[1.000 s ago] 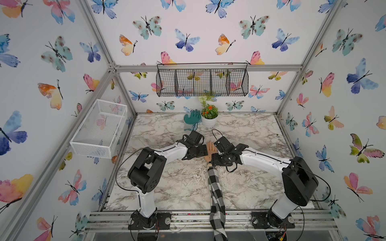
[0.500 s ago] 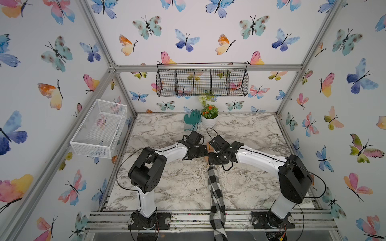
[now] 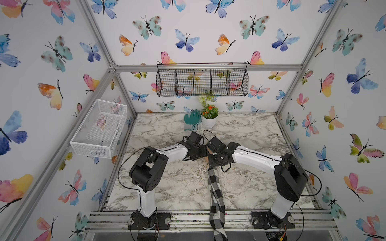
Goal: Take off the watch
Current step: Untie the watch from the hand.
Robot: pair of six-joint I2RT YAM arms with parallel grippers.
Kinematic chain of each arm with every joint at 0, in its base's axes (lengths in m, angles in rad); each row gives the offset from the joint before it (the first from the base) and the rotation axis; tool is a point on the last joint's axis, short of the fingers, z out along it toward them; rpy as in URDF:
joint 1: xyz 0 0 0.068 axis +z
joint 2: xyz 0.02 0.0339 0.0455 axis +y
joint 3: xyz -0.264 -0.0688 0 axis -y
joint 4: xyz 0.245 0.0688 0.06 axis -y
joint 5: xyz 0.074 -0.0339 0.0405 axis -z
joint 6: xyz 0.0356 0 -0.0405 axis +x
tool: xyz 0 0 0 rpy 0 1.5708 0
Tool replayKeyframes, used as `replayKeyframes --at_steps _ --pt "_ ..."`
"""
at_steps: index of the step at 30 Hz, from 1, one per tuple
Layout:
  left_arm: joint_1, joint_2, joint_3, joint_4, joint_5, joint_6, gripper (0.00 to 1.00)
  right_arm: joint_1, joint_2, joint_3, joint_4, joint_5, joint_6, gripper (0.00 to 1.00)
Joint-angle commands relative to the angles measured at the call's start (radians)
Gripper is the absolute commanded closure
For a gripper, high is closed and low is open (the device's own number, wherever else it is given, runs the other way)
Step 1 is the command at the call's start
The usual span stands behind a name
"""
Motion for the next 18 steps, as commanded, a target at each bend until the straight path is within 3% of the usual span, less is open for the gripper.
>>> replayKeyframes --at_steps 1,12,18 --pt "0.000 0.020 -0.015 -0.002 0.035 -0.004 0.32 0.013 0.015 0.033 -0.034 0.034 -0.007 0.53" --pt "0.000 0.020 -0.024 0.004 0.038 -0.004 0.33 0.033 0.029 0.036 -0.046 0.032 -0.006 0.68" --pt "0.000 0.020 -0.027 0.006 0.038 -0.004 0.33 0.037 0.044 0.031 -0.054 0.035 -0.001 0.68"
